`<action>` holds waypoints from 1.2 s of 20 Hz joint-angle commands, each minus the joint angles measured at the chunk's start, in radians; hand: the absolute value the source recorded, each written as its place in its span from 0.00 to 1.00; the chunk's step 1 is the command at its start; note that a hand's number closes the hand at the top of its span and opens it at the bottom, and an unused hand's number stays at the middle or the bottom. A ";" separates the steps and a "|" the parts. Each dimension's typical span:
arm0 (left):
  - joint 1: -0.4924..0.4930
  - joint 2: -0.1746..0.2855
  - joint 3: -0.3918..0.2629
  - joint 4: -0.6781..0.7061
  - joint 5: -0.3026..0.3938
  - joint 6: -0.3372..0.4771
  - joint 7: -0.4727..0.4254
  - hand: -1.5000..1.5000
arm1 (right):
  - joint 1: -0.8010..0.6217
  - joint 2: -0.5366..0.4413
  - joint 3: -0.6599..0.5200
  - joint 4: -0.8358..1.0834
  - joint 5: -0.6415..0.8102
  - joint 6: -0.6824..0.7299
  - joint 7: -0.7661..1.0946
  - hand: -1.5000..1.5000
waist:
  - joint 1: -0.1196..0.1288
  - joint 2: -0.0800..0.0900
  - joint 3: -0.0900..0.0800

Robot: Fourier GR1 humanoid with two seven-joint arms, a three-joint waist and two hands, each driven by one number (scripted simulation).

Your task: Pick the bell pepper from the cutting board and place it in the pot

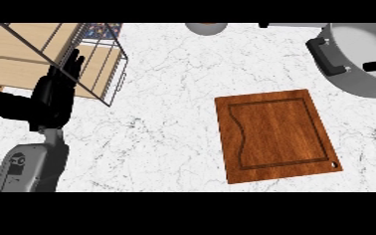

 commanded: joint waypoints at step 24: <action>0.005 0.000 0.001 -0.076 -0.026 0.014 0.050 0.50 | 0.280 0.134 -0.347 -0.515 -0.516 -0.364 -0.685 0.00 | -0.046 -0.027 0.002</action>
